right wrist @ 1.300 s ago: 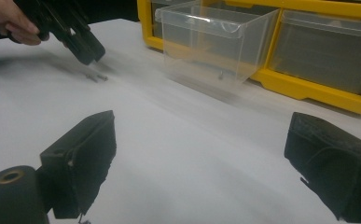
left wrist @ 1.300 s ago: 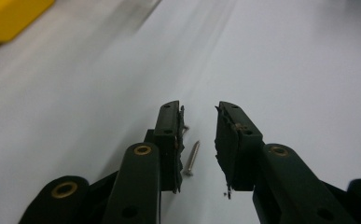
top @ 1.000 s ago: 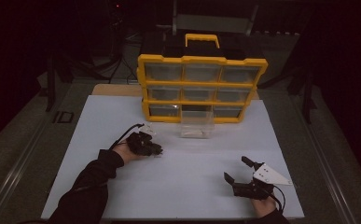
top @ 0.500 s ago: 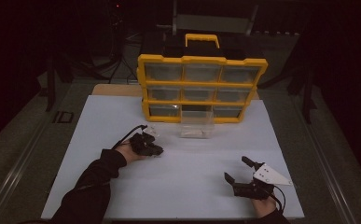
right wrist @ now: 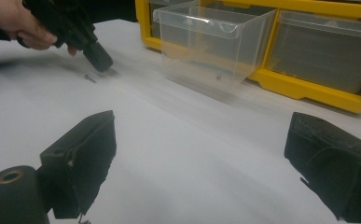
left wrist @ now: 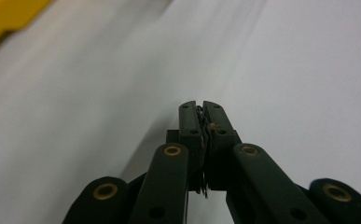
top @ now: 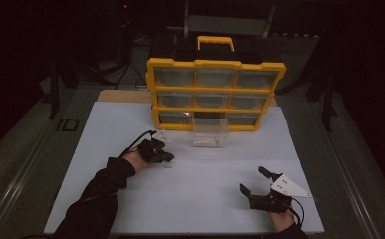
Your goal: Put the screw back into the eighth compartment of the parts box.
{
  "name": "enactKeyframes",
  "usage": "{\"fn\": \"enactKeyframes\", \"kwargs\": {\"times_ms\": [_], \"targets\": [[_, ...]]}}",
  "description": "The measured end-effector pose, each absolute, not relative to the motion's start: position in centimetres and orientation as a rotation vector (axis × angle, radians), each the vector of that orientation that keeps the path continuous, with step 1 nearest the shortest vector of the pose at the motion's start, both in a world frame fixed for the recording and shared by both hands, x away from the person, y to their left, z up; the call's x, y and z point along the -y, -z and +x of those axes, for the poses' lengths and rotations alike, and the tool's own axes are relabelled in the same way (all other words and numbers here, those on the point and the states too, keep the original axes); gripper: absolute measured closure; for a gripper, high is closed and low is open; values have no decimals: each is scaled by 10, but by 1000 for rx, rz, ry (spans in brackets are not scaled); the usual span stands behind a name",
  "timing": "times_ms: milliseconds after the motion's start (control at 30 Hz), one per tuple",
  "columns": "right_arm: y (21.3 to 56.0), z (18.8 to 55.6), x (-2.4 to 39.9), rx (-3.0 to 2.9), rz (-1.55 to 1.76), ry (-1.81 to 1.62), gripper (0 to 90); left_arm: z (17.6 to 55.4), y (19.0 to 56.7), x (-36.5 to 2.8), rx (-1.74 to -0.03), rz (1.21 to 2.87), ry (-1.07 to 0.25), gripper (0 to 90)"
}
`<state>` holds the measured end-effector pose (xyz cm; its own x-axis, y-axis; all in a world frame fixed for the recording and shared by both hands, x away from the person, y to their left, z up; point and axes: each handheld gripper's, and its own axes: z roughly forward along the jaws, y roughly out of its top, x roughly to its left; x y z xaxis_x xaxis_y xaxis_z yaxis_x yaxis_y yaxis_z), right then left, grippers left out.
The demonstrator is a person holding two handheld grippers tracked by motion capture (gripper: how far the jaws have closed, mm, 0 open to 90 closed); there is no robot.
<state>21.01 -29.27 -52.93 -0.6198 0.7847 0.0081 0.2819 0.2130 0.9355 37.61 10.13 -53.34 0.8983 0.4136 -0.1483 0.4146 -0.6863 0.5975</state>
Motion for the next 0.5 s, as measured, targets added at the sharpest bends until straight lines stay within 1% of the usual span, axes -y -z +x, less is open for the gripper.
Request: {"fn": "enactKeyframes", "kwargs": {"times_ms": [167, 200, 300, 333, 367, 500], "targets": [[529, 210, 293, -2015, 984, -1401, 91, 378, 512, -102, -581, 2359, -25, 870], [529, 210, 293, -2016, 983, -1401, 91, 378, 512, -102, -581, 2359, -25, 870], [529, 210, 293, -2017, 984, -1398, 91, 380, 495, -101, -571, 2339, -52, 871], [529, 210, 293, -2017, 984, -1398, 91, 380, 495, -101, -571, 2339, -52, 870], [529, 210, 293, -2016, 985, -1400, 91, 381, 485, -100, -567, 2328, -60, 871], [529, 210, 293, -2016, 989, -1401, 91, 384, 472, -98, -564, 2314, -74, 870]]}}
